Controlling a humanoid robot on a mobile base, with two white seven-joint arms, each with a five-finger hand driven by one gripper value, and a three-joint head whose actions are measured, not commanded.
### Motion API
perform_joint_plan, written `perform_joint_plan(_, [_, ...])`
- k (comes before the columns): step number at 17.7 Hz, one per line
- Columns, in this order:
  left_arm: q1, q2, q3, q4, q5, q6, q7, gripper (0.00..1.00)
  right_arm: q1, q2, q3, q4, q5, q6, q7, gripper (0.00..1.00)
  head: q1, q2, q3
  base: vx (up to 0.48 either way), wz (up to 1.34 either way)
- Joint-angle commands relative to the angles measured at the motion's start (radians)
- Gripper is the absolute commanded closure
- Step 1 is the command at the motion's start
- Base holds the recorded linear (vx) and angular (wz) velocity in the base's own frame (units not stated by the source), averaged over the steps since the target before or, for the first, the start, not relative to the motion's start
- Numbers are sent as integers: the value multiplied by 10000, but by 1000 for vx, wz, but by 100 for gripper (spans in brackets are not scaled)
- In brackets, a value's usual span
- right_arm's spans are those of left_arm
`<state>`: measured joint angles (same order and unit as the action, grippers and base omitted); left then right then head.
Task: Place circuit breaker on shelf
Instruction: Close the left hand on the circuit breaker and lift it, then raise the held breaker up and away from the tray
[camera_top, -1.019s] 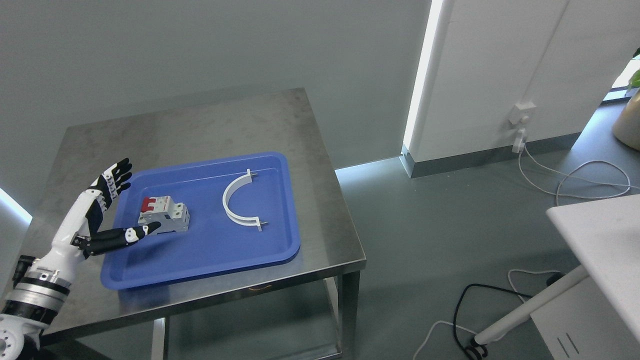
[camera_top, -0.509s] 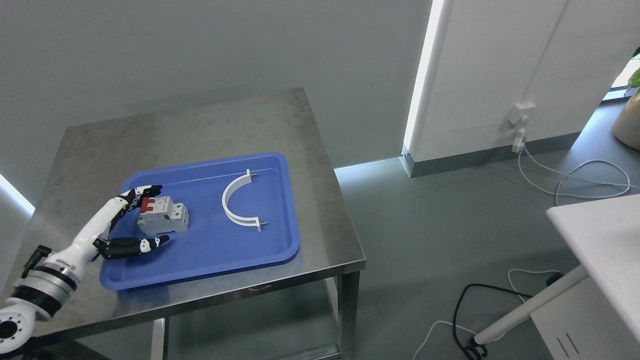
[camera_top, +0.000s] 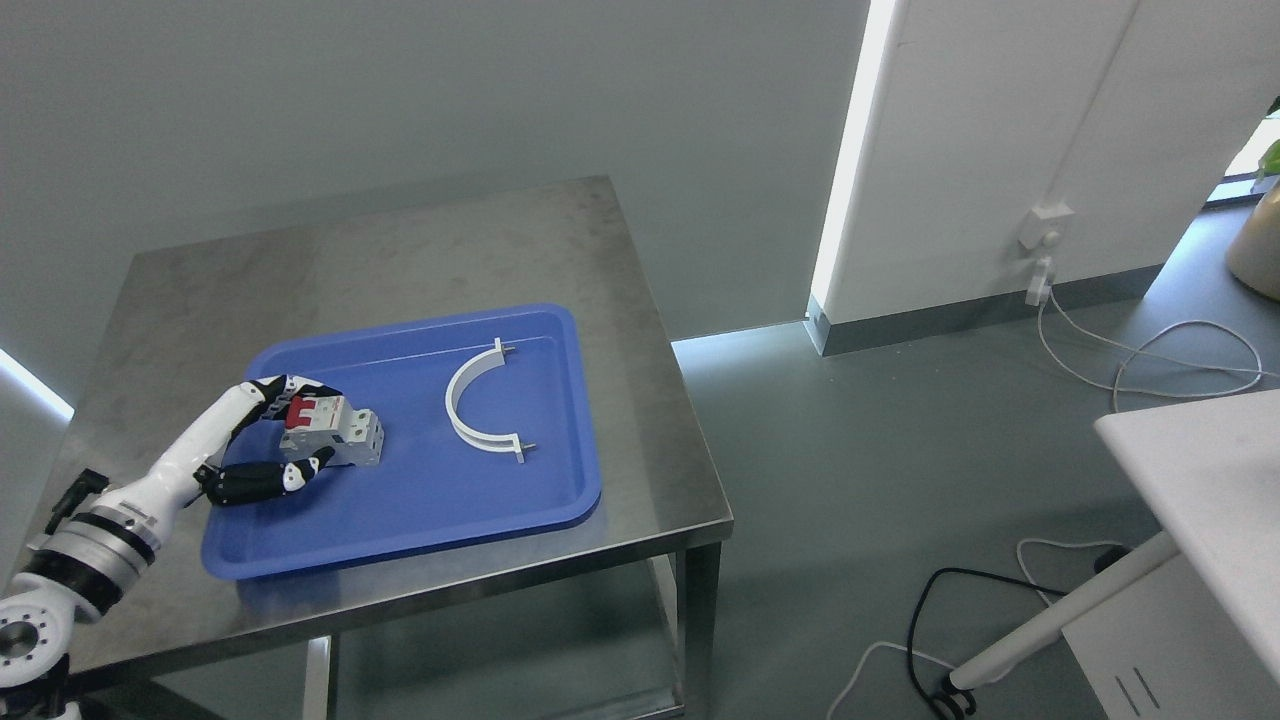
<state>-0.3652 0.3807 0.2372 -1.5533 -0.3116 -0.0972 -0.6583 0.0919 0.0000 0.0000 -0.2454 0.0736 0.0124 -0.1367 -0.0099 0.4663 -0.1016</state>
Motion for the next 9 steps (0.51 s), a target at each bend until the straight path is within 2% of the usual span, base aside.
perform_joint_plan(1, [-350, -1314, 859, 331, -44, -439, 125, 86, 1, -175, 199, 0, 0, 658, 2, 0, 0, 0, 0, 10, 0])
perform_joint_plan(3, [-1115, -2696, 2177, 270, 2, -774, 125, 86, 1, -175, 199, 0, 0, 658, 2, 0, 0, 0, 0, 5, 0])
perform_joint_plan(4, [-1559, -3401, 3125, 300, 200, -1672, 186, 86, 1, -175, 199, 0, 0, 658, 2, 0, 0, 0, 0, 0, 0])
perform_joint_plan(5, [-1852, -3632, 3682, 346, 521, -2623, 384, 86, 1, -175, 199, 0, 0, 658, 2, 0, 0, 0, 0, 12, 0])
perform_joint_plan(7, [-1596, -3632, 3734, 286, 1028, -3931, 1514, 85, 1, -175, 199, 0, 0, 658, 2, 0, 0, 0, 0, 14, 1])
perform_joint_plan(9, [-1426, -3632, 3733, 117, 1046, -3937, 3458, 84, 1, -175, 199, 0, 0, 658, 2, 0, 0, 0, 0, 16, 2])
